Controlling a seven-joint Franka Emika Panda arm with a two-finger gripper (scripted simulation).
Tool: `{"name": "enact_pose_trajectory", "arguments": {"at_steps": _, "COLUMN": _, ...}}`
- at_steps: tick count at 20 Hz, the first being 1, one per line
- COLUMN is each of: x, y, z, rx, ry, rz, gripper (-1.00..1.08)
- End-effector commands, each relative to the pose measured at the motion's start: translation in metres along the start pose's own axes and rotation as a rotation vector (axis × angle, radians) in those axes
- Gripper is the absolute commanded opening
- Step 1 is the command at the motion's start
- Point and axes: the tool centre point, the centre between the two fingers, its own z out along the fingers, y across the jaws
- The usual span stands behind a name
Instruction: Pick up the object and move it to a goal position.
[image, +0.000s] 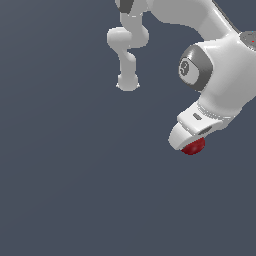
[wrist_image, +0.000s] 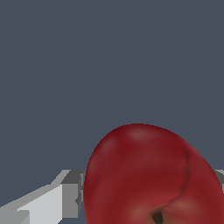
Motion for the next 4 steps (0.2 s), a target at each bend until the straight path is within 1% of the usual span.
{"name": "enact_pose_trajectory", "arguments": {"at_steps": 1, "x": 0.0031, "y": -0.0015, "z": -0.0039, "rx": -0.001, "ry": 0.003, "rz": 0.001, "gripper": -1.00}}
{"name": "enact_pose_trajectory", "arguments": {"at_steps": 4, "x": 0.0040, "y": -0.0021, "z": -0.0044, "rx": -0.001, "ry": 0.003, "rz": 0.000, "gripper": -1.00}}
